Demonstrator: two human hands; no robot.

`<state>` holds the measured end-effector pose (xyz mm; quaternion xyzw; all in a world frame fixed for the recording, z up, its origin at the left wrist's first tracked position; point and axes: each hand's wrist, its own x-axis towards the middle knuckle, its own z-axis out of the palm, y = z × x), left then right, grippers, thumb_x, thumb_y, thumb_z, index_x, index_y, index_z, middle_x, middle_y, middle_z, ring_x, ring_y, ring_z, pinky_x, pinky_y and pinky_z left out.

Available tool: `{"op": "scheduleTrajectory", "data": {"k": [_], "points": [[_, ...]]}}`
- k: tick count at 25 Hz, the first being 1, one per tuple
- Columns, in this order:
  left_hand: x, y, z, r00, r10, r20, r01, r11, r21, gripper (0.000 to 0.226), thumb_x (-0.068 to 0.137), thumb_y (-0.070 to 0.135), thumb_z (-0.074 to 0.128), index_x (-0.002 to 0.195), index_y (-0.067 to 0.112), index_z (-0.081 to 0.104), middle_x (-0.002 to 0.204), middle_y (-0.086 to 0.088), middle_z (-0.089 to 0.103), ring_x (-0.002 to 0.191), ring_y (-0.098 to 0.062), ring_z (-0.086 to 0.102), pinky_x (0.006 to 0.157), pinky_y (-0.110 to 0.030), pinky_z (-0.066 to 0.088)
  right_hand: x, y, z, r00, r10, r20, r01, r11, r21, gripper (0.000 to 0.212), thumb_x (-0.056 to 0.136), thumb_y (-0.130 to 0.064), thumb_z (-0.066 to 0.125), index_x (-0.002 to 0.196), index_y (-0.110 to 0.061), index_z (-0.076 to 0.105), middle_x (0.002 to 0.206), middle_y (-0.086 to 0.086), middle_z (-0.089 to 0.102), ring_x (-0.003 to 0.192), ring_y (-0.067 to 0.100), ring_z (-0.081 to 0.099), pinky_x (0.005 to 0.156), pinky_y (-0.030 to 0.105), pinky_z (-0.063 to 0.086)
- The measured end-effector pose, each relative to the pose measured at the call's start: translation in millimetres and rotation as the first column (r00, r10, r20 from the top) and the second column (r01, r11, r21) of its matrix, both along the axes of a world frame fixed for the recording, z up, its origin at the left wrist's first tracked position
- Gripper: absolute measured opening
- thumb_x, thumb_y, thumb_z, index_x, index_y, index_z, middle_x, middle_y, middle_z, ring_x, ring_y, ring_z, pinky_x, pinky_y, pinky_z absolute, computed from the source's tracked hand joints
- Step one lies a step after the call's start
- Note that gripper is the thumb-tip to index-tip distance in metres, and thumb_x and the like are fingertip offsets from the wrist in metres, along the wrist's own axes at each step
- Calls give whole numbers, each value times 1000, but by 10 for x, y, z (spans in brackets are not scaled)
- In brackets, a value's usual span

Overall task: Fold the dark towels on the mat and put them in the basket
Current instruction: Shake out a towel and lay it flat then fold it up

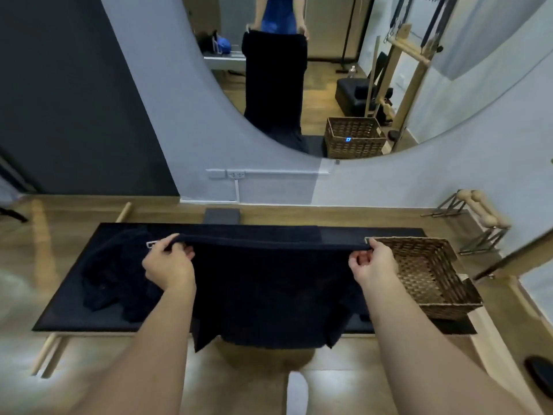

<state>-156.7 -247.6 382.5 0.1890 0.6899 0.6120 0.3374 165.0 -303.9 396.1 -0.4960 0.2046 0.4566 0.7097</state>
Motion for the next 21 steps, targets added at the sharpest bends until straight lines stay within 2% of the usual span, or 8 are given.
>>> {"op": "scheduleTrajectory", "data": {"k": [2,4,8,13,17,19,21], "points": [[104,429,-358,991,95,97,-85,991,-100,17,86,-5,68,91,9,76,90,-16,72,70,-19,72,71,-28,60,84,410,-445,995,64,83,-52,989,-139,9,91,-8,61,100,-10,62,95,5,60,77,14,56,67,28,52],[218,870,-745,983,148,112,-128,977,-169,22,84,-8,66,95,8,76,88,-13,72,68,-15,70,73,-26,60,174,817,-889,980,130,151,-91,966,-244,7,91,-8,61,94,-14,65,101,6,62,85,15,57,76,31,53],[404,1739,-1476,980,169,104,-145,968,-203,21,87,-8,62,96,5,76,84,-6,68,74,-18,70,73,-26,60,360,1706,-1621,930,240,277,-146,936,-322,11,92,-7,61,95,-15,69,98,5,65,86,16,60,77,31,54],[492,3134,-2692,997,53,55,-43,985,-165,20,84,-9,64,84,9,73,92,-11,71,75,-19,72,67,-26,60,620,3155,-2683,844,340,415,-211,921,-326,17,91,-4,62,79,-16,64,77,4,59,65,14,58,82,34,60],[518,4212,-3529,995,-95,-43,86,981,-174,18,90,-3,57,86,14,63,83,-1,65,74,-15,68,66,-25,61,700,4204,-3591,772,394,499,-267,913,-308,19,92,-3,60,80,-17,59,86,6,63,76,19,63,76,31,61],[511,4592,-4044,988,-151,-31,141,966,-217,17,92,2,54,88,15,63,89,0,67,81,-15,69,67,-25,61,678,4609,-4087,745,419,518,-298,905,-303,23,92,0,59,78,-17,54,84,4,60,86,23,65,73,30,59],[488,4832,-4580,975,-221,-37,205,945,-254,10,94,12,61,88,19,66,98,1,66,93,-16,67,67,-25,61,640,4896,-4587,745,415,523,-301,908,-292,23,92,2,56,78,-17,54,85,4,60,94,26,66,71,30,59]]}}
